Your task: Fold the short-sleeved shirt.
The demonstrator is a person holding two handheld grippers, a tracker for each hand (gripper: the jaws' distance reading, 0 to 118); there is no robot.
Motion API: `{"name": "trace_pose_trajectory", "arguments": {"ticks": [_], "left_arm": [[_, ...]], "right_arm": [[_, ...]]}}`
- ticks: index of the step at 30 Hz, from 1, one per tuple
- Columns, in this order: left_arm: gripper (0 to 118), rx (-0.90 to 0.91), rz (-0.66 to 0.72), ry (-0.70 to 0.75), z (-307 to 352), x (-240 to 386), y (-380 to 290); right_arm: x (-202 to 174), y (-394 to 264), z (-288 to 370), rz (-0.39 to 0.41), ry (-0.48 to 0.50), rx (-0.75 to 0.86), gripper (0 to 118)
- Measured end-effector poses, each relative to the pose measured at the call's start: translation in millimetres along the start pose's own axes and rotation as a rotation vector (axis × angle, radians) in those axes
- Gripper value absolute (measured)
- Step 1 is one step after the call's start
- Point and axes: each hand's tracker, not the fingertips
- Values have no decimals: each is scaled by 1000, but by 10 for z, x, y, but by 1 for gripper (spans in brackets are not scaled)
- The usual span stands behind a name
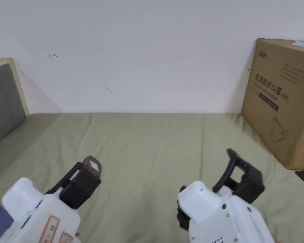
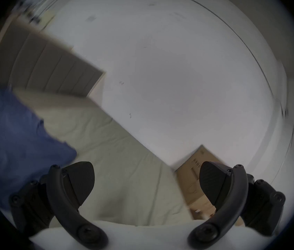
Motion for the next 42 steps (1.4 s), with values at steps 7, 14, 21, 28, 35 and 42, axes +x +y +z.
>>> {"name": "trace_pose_trajectory", "arguments": {"ticks": [7, 14, 21, 28, 35, 42], "left_arm": [[116, 3, 31, 119, -44, -239, 73], [116, -4, -584, 46, -56, 445, 109], [116, 2, -813, -40, -23, 650, -113], [116, -32, -845, 9, -16, 704, -95], [72, -5, -816, 7, 84, 791, -78], [0, -11, -752, 23, 87, 758, -44]], "right_arm": [[-281, -42, -28, 135, 79, -4, 118], [403, -196, -99, -827, 127, -94, 118], [437, -573, -9, -1139, 19, -179, 118], [512, -443, 72, -971, -63, -79, 118], [560, -272, 149, -899, -125, -75, 103], [574, -299, 103, -922, -92, -127, 3]]}}
